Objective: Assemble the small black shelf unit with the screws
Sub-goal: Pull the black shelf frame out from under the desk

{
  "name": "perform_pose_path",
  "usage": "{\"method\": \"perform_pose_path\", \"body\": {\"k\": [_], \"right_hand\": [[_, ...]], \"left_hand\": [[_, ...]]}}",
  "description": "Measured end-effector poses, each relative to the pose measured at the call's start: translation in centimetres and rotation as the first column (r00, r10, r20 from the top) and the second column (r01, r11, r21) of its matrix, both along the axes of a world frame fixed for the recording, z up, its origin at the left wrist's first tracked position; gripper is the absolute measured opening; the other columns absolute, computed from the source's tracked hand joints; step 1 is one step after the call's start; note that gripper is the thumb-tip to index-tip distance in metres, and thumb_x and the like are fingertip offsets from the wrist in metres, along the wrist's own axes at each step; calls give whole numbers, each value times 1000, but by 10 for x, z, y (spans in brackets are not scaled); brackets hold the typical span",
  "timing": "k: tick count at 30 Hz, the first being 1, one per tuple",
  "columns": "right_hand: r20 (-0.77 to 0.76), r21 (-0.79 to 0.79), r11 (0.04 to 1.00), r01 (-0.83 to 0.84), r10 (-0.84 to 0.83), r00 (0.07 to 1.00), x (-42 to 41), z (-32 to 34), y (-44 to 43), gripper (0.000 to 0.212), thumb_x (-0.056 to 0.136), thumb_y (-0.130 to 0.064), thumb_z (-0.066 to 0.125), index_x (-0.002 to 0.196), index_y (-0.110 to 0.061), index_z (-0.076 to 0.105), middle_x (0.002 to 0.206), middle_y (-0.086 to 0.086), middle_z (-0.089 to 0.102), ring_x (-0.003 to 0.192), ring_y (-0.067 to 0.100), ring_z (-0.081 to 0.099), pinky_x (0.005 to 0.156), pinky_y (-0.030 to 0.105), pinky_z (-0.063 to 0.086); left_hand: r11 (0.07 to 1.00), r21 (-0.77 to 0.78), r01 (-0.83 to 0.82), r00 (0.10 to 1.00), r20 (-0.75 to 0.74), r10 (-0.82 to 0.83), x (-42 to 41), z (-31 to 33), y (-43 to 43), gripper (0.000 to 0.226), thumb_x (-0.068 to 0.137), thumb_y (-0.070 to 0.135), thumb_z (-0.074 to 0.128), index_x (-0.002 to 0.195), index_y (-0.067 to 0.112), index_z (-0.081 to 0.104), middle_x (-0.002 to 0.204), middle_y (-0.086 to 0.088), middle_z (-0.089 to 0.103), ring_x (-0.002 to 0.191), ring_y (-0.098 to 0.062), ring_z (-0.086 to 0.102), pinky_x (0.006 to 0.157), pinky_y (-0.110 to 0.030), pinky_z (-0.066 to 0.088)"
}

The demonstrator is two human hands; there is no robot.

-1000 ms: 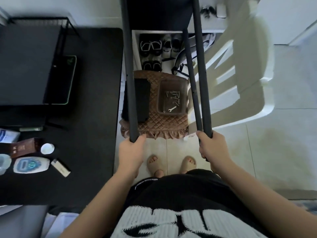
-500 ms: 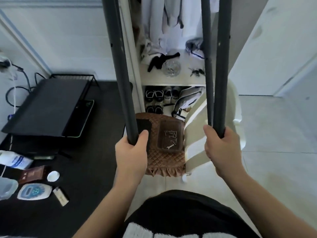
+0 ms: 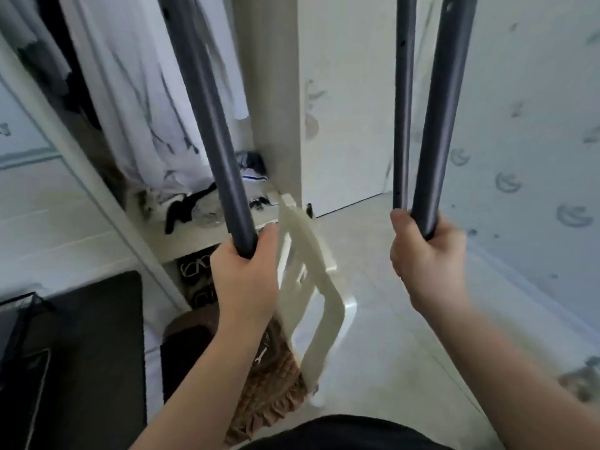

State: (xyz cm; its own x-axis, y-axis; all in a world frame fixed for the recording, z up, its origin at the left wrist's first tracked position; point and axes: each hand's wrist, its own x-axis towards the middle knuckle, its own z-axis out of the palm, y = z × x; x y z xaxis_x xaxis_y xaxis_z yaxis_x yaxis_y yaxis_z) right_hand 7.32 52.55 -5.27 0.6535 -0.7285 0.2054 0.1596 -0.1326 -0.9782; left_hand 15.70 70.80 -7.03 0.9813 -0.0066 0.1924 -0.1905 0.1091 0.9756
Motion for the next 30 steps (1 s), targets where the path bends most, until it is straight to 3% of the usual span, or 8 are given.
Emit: {"method": "perform_pose_path", "body": {"k": [2,5,8,12,16,21,24,30], "right_hand": [[6,2,994,107,-107,994,-17,-1,-28,41,78,-40,62,64,-19,30,53,4,30,45,19,28,39,26,24],[-8,30,969,247,-247,969,-45,-11,-72,37,81,-37,63,62,-27,32,50,-1,32,41,17,29,38,25,25],[-39,59,931,360,-358,933,-69,-29,-121,33,82,-36,63,68,-25,35,50,-2,35,40,16,33,38,26,28],[-92,124,888,443,-435,896,-101,-64,-193,33,81,-34,62,73,-18,34,52,0,32,40,16,30,37,26,25],[-214,182,837,516,-478,852,-129,-99,-264,31,80,-37,62,75,-19,37,51,-2,34,39,14,32,37,25,26],[-395,196,796,573,-471,789,-155,-143,-323,28,82,-36,61,77,-17,41,56,4,37,46,18,35,39,30,30],[-514,242,756,609,-432,741,-165,-173,-351,25,82,-33,59,77,-17,40,61,6,36,52,18,34,43,31,30],[-701,317,697,643,-284,654,-164,-238,-387,12,92,-21,57,88,-10,55,64,7,48,51,19,44,46,31,41]], "left_hand": [[995,11,97,995,6,-98,0,0,-36,52,79,44,66,63,10,30,57,-16,27,48,-21,31,45,-33,29],[976,65,206,978,-13,-206,-5,-5,-95,50,77,49,67,64,11,36,56,-6,31,48,-18,33,44,-32,29],[945,100,310,951,-37,-308,-15,-14,-157,51,74,49,66,65,8,37,55,-3,30,48,-18,30,41,-30,26],[888,192,419,907,-39,-420,-32,-36,-242,45,81,39,64,56,24,31,49,6,27,43,-15,26,39,-22,24],[827,283,486,874,-137,-467,-44,-66,-322,46,78,42,63,63,13,31,54,0,30,48,-17,28,41,-24,23],[722,397,566,823,-313,-474,-50,-106,-394,40,75,45,64,66,14,40,58,-7,35,52,-19,32,49,-34,27],[643,449,620,782,-417,-463,-52,-134,-427,38,77,43,63,67,16,39,56,-4,35,50,-19,32,47,-32,28],[470,534,702,704,-617,-351,-34,-196,-486,33,82,34,65,63,16,44,49,2,39,44,-21,35,44,-25,28]]}}
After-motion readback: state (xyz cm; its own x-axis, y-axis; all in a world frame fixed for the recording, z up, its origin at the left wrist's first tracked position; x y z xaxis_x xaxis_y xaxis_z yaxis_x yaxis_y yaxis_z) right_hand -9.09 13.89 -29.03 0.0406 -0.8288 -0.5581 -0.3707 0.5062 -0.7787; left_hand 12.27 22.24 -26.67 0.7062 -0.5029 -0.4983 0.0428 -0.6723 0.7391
